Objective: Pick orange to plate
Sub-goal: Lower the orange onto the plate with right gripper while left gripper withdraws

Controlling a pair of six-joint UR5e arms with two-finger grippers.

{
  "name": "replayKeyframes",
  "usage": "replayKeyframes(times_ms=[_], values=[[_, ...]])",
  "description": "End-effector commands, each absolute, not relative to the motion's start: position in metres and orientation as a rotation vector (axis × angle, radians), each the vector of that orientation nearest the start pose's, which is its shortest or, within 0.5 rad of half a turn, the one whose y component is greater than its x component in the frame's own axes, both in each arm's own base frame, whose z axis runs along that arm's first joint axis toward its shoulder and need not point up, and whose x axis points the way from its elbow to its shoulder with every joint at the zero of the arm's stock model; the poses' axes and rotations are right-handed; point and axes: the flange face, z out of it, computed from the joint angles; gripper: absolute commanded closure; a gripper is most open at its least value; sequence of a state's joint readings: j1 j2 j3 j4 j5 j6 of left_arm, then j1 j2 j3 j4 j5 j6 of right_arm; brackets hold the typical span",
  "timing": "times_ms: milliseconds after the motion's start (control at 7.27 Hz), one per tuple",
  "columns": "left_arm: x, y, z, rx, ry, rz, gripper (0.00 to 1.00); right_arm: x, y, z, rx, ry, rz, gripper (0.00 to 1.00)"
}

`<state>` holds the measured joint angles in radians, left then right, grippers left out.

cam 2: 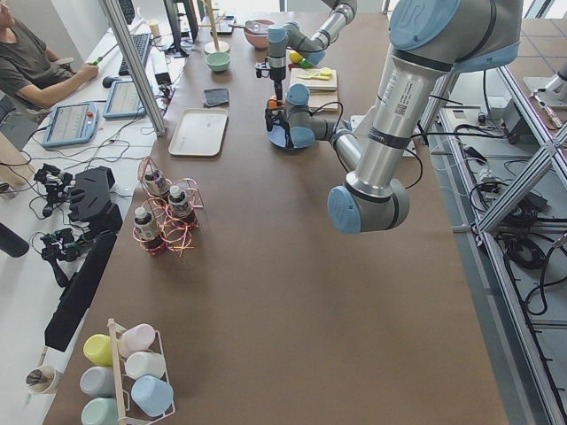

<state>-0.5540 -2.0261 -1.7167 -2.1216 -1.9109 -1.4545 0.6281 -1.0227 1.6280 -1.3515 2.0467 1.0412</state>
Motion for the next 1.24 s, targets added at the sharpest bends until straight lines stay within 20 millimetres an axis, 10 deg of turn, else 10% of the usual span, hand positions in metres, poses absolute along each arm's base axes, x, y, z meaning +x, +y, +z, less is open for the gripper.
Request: replayKeyframes(times_ms=[0, 275, 826, 963, 1101], values=[[0.418, -0.467, 0.308, 0.123, 1.139, -0.119, 0.03, -0.544, -0.435, 0.218, 0.055, -0.947, -0.041, 1.0], [0.355, -0.495, 0.348, 0.122, 1.109, -0.109, 0.03, -0.591, -0.385, 0.2, 0.068, -0.942, -0.043, 1.0], [0.35, -0.492, 0.344, 0.126, 1.116, -0.114, 0.03, -0.622, -0.374, 0.203, 0.072, -0.911, -0.049, 1.0], [0.349, -0.489, 0.347, 0.125, 1.113, -0.117, 0.03, -0.622, -0.373, 0.202, 0.071, -0.915, -0.051, 0.86], [0.347, -0.488, 0.345, 0.127, 1.116, -0.116, 0.03, -0.621, -0.374, 0.202, 0.073, -0.916, -0.052, 0.01]])
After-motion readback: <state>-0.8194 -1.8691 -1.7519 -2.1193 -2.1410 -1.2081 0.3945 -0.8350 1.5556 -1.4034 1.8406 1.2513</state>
